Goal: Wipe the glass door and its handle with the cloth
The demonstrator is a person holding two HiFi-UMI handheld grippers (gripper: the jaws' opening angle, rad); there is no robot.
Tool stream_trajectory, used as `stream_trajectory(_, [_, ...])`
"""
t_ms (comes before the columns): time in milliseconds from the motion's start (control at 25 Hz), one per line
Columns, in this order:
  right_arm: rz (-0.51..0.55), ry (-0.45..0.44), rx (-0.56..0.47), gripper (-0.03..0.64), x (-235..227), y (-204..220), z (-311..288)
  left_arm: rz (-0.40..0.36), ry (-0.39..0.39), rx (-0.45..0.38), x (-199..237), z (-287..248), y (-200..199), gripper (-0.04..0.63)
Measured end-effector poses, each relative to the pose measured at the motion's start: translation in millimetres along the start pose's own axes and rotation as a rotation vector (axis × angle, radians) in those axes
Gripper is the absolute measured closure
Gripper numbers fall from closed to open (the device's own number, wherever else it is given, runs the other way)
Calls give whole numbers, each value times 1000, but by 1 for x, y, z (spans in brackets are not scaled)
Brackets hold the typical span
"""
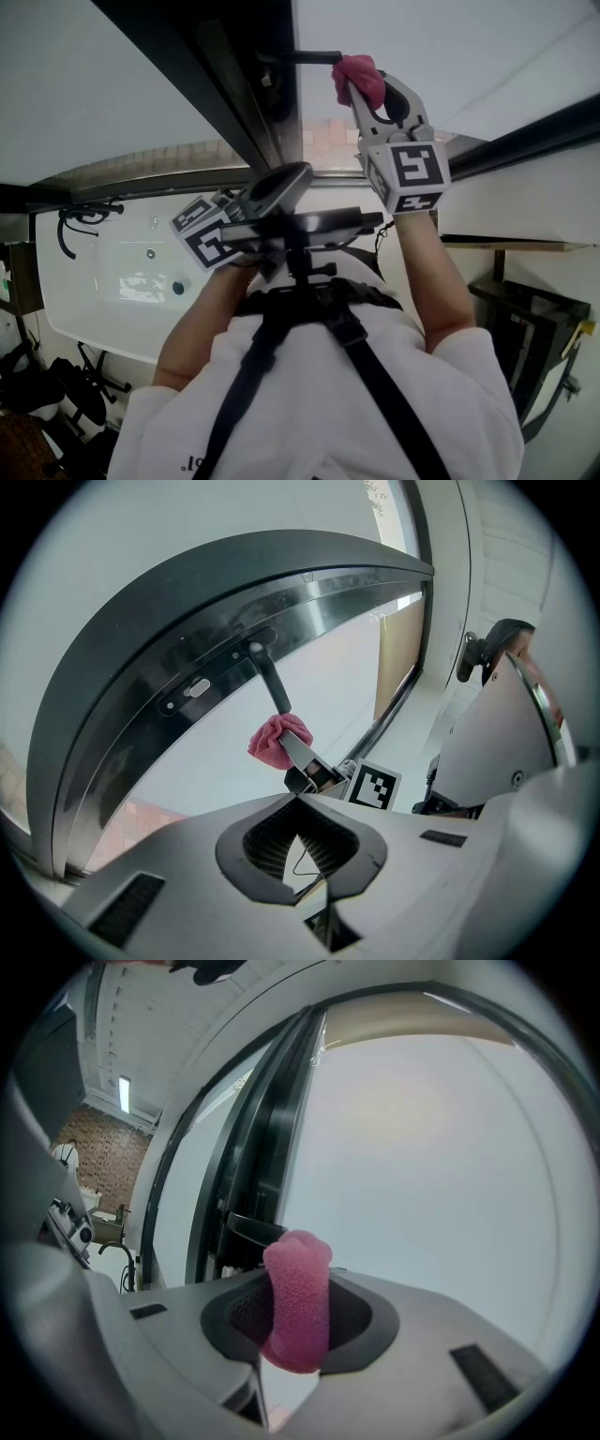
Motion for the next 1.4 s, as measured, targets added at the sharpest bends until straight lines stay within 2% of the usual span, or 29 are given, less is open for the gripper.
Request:
stream_trajectory(520, [-62, 23, -51, 511, -16, -12, 25, -13, -2, -3, -3, -5, 1, 603])
stream_trajectory(760, [-46, 18, -89, 511, -6, -23, 30, -12, -9, -8, -3, -3, 1, 603])
stream_trajectory(1040, [65, -116, -166, 511, 39, -49, 22, -24, -39, -41, 1, 7, -6, 603])
stream_trajectory(1400, [13, -286, -178, 511, 82, -58, -14, -44, -108, -97, 4, 29, -13, 603])
Point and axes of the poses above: the fingertips, and each gripper's own axes: z backward along the fingers, x to its left, y out of its underside, the point moved 2 cm from there along z, backward along the fingers, and after that the axes turned 3 degrees about -z, right-handed, at the moved point
